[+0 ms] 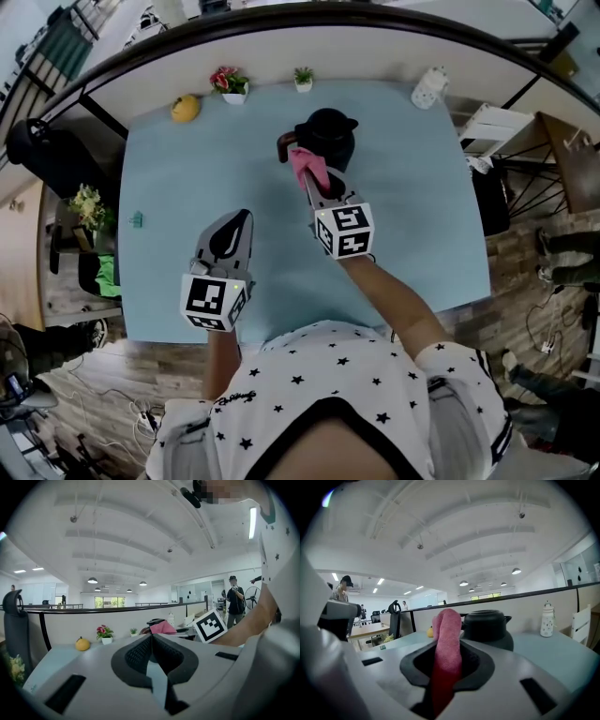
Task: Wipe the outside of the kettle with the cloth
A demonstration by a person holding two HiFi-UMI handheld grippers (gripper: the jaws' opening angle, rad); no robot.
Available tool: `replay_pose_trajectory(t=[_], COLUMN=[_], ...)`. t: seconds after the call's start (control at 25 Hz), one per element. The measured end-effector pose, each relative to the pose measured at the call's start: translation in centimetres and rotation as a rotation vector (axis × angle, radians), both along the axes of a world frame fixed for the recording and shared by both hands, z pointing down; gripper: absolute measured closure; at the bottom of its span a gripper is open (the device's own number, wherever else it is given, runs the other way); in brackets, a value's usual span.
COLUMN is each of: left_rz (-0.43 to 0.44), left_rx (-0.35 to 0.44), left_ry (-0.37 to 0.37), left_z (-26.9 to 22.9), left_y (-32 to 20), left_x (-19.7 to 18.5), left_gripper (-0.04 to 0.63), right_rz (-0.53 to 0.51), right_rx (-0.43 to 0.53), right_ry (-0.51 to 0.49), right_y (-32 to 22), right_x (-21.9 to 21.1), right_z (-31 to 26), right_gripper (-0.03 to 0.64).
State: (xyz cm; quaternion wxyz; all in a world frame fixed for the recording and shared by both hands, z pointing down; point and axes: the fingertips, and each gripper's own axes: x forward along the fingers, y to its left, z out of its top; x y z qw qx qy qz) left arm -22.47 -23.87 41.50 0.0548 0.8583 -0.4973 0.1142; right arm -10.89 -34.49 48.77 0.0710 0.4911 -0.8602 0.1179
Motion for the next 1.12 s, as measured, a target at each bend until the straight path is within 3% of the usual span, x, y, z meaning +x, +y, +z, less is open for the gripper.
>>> replay_pose_trajectory(t=[0.4, 0.68, 1.12], left_rz=[-0.028, -0.036, 0.023], left_rx=[-0.009, -0.019, -0.012], left_ry=[0.003, 0.008, 0.015], left_z=[0.5, 0.9, 0.7], left_y=[-0.2, -0.1, 0.0], left_x=[-2.6, -3.6, -1.0], left_gripper=[0.565, 0.565, 0.565], right_rz=[0.057, 0.136, 0.180], right_rx=[-0.076, -0.102, -0.095], right_ry=[0.058, 0.064, 0.056], right_y=[-2.4, -2.8, -1.8], right_x=[-3.1, -1.7, 1.6], right_z=[3.8, 4.8, 4.0], right_gripper=[0.558, 0.558, 0.560])
